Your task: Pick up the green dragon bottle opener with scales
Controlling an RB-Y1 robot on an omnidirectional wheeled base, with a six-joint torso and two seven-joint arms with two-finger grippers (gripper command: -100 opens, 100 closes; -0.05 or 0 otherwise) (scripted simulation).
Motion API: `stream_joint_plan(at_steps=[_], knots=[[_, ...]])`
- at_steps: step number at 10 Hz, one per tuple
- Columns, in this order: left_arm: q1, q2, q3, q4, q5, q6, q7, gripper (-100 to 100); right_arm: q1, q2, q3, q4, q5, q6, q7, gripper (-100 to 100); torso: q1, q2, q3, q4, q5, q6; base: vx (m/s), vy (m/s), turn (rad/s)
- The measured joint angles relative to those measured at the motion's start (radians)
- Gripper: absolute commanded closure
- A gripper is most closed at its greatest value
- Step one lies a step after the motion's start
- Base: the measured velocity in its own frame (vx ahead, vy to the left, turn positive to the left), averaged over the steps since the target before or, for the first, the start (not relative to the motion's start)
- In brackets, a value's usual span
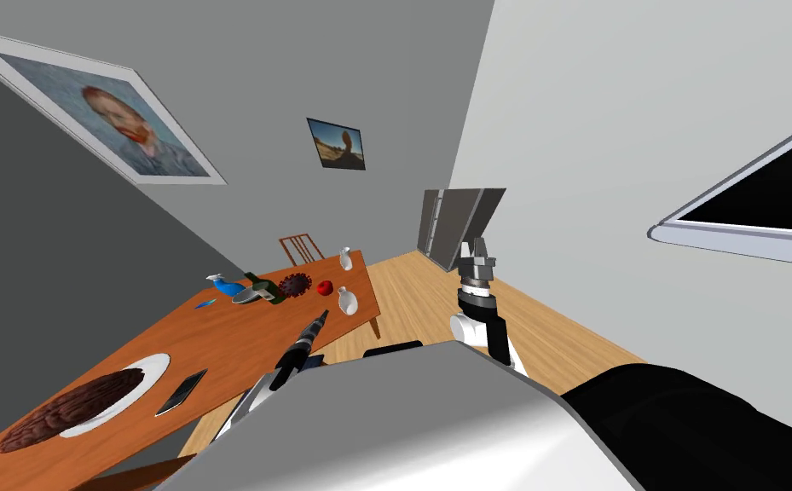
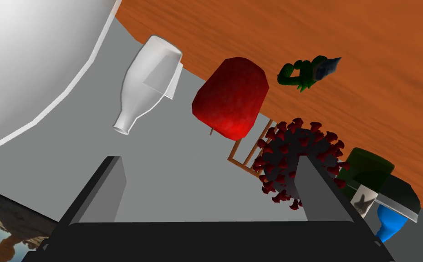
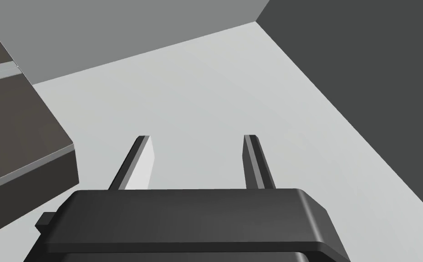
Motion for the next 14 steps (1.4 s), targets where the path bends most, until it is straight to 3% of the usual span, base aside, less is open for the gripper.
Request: stream_joint_plan(at_steps=[3,7,9,13,14], knots=[[-0.024,0.023,-0.002,0.092,-0.013,0.035,-0.03,-100,0.0,0.0,0.0,0.0,0.0,0.0,0.0,0,0.0,0.0,0.0,0.0,0.0,0.0,0.009,-0.038,-0.164],[-0.081,0.085,-0.008,0.275,-0.031,0.09,-0.076,-100,0.0,0.0,0.0,0.0,0.0,0.0,0.0,0,-0.002,-0.001,0.0,0.0,0.0,0.0,0.015,-0.049,-0.206],[-0.057,0.106,-0.007,0.305,-0.037,0.114,-0.093,-100,0.0,0.0,0.0,0.0,0.0,0.0,0.0,0,0.0,0.0,0.0,0.0,0.0,-0.001,0.011,-0.023,-0.09],[-0.093,0.159,-0.011,0.432,-0.046,0.133,-0.115,-100,0.0,0.0,0.0,0.0,0.0,0.0,0.0,0,0.0,0.0,0.0,0.0,0.0,-0.001,0.015,-0.03,-0.135],[-0.088,0.176,-0.019,0.433,-0.045,0.154,-0.119,-100,0.0,0.0,0.0,0.0,0.0,0.0,0.0,0,0.0,0.0,0.0,0.0,0.0,0.0,0.011,-0.019,-0.054]])
